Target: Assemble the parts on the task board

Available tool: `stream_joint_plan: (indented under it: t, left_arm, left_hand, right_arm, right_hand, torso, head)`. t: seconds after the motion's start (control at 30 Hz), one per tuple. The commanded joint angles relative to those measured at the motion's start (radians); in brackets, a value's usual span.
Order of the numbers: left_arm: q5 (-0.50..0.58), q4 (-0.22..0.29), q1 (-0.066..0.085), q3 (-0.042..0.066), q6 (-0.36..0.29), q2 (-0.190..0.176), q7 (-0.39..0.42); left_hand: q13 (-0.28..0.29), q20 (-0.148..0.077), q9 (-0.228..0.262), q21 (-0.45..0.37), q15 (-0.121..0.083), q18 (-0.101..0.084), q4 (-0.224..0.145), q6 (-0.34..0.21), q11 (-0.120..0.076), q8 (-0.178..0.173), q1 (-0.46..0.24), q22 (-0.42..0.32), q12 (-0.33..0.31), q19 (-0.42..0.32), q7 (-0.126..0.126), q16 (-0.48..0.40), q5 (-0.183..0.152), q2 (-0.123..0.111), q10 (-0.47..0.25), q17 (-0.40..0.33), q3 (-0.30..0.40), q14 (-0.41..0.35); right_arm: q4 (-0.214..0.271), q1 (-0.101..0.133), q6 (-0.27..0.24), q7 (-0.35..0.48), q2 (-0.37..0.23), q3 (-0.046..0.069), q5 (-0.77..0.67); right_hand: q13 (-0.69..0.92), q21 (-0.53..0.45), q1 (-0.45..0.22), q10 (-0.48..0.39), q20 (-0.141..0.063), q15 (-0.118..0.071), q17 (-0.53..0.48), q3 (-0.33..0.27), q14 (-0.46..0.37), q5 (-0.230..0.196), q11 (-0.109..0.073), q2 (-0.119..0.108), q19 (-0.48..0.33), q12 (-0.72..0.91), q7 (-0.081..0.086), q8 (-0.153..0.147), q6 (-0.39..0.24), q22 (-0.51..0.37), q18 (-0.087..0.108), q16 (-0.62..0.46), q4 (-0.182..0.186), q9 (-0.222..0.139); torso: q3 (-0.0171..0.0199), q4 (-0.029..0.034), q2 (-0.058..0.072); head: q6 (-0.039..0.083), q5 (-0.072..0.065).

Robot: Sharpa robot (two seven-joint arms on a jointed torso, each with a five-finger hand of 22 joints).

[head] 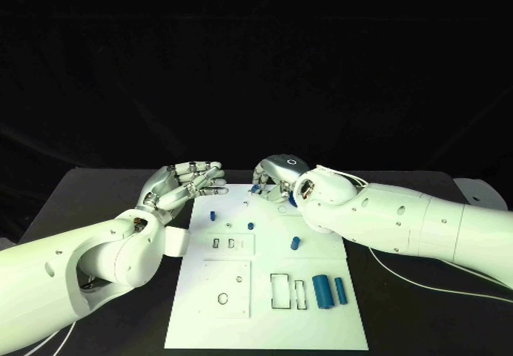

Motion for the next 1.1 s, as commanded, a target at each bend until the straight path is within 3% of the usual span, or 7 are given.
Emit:
stream_joint_plan:
  t: [0.03, 0.27, 0.67, 1.1]
  left_arm:
    - [-0.004, 0.000, 0.001, 0.001, 0.016, 0.004, 0.003]
    - [-0.004, -0.002, 0.001, 0.001, 0.017, 0.008, 0.003]
    - [-0.004, -0.004, 0.001, 0.001, 0.017, 0.011, 0.002]
    - [-0.004, -0.008, 0.001, 0.001, 0.018, 0.013, 0.000]
  left_hand:
    - [-0.001, -0.001, -0.001, 0.006, 0.002, 0.013, -0.001, 0.002, 0.003, -0.004, -0.004, 0.001, -0.007, 0.005, 0.022, -0.006, 0.000, -0.006, 0.002, 0.001, 0.006, -0.001]
    - [-0.001, -0.001, -0.001, 0.006, 0.002, 0.013, -0.001, 0.002, 0.003, -0.004, -0.004, 0.001, -0.007, 0.005, 0.022, -0.006, 0.000, -0.006, 0.002, 0.001, 0.006, -0.001]
    - [-0.001, -0.001, -0.001, 0.006, 0.002, 0.013, -0.001, 0.002, 0.003, -0.004, -0.004, 0.001, -0.007, 0.005, 0.022, -0.006, 0.000, -0.006, 0.002, 0.001, 0.006, -0.001]
    - [-0.001, -0.001, -0.002, 0.006, 0.003, 0.012, -0.001, 0.002, 0.004, -0.006, -0.007, 0.000, -0.010, 0.004, 0.022, -0.009, 0.000, -0.006, 0.003, 0.003, 0.008, -0.004]
  right_arm:
    - [-0.008, -0.002, 0.001, -0.008, 0.009, 0.000, -0.004]
    - [-0.032, -0.005, 0.000, -0.015, 0.023, 0.000, -0.003]
    - [-0.044, -0.008, 0.009, -0.017, 0.040, 0.000, -0.002]
    - [-0.063, -0.009, 0.033, -0.024, 0.058, -0.001, 0.005]
  right_hand:
    - [0.002, 0.001, -0.006, -0.002, -0.006, -0.006, -0.001, -0.003, 0.042, -0.003, 0.002, -0.006, 0.033, -0.002, 0.000, 0.003, -0.005, 0.140, -0.016, 0.005, -0.001, 0.043]
    - [0.003, 0.000, -0.012, -0.004, -0.005, -0.005, -0.002, -0.003, 0.042, -0.009, 0.003, -0.006, 0.031, -0.004, 0.002, 0.003, -0.008, 0.138, -0.016, 0.006, 0.003, 0.045]
    - [0.004, -0.003, -0.013, -0.004, -0.005, -0.005, -0.005, -0.003, 0.041, -0.012, 0.003, -0.006, 0.029, -0.004, 0.002, 0.003, -0.010, 0.134, -0.015, 0.005, 0.004, 0.046]
    - [0.006, -0.006, -0.020, -0.009, -0.004, -0.003, -0.010, -0.004, 0.040, -0.014, 0.005, -0.009, 0.025, -0.007, 0.004, 0.001, -0.017, 0.128, -0.013, 0.003, 0.008, 0.048]
  torso:
    - [-0.0001, -0.0016, 0.001]
    - [-0.0001, 0.0015, 0.003]
    - [-0.0004, -0.0014, 0.002]
    - [-0.0003, 0.0004, 0.003]
  head:
    - [-0.002, 0.001]
    - [-0.005, 0.000]
    - [-0.006, 0.007]
    - [-0.007, 0.003]
